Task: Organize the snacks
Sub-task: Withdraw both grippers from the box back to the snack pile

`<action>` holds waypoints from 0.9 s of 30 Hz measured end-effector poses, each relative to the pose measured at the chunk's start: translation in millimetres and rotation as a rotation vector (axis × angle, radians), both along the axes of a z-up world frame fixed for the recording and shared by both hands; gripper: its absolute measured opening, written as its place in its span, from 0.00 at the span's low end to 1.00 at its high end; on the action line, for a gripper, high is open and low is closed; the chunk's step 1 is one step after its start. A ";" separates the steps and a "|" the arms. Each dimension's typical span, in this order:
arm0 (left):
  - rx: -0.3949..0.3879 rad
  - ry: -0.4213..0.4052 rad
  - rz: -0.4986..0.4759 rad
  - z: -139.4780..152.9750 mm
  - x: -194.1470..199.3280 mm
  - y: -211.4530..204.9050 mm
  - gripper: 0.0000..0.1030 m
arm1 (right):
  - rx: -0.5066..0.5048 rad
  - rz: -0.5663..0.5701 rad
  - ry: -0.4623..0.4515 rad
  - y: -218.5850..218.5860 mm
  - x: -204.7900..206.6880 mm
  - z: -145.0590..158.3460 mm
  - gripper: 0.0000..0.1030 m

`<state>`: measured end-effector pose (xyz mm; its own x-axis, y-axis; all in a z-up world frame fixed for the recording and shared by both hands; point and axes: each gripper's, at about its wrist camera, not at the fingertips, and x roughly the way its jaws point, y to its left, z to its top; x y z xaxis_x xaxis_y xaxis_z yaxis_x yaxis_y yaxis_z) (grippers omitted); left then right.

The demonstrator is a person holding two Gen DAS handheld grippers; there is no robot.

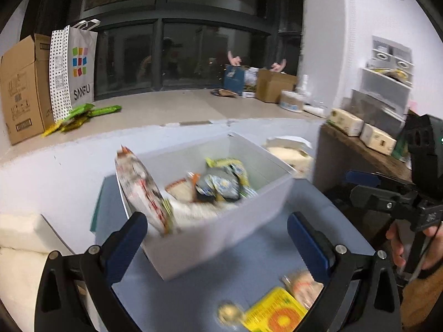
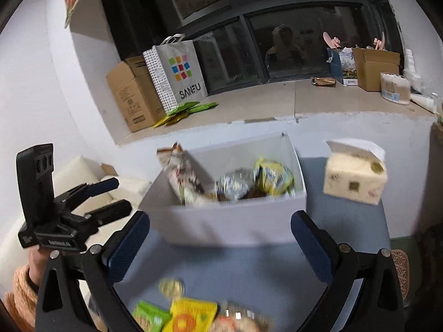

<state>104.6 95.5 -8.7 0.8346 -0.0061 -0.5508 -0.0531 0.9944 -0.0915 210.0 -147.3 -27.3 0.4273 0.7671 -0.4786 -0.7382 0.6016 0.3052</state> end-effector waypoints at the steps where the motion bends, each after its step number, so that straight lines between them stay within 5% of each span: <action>1: -0.014 -0.003 0.002 -3.4 -11.2 -3.9 1.00 | -0.004 -0.003 -0.005 -6.5 -9.0 -3.9 1.00; 9: -0.033 -0.010 -0.002 -34.8 -77.4 -37.4 1.00 | 0.006 -0.039 0.037 -43.6 -64.5 -52.0 1.00; 13: -0.146 0.010 0.000 -54.6 -96.2 -41.9 1.00 | 0.037 -0.054 0.108 -57.5 -81.2 -72.6 1.00; 27: -0.099 0.000 0.013 -61.8 -118.9 -54.7 1.00 | -0.096 -0.099 0.050 -62.1 -94.0 -84.3 1.00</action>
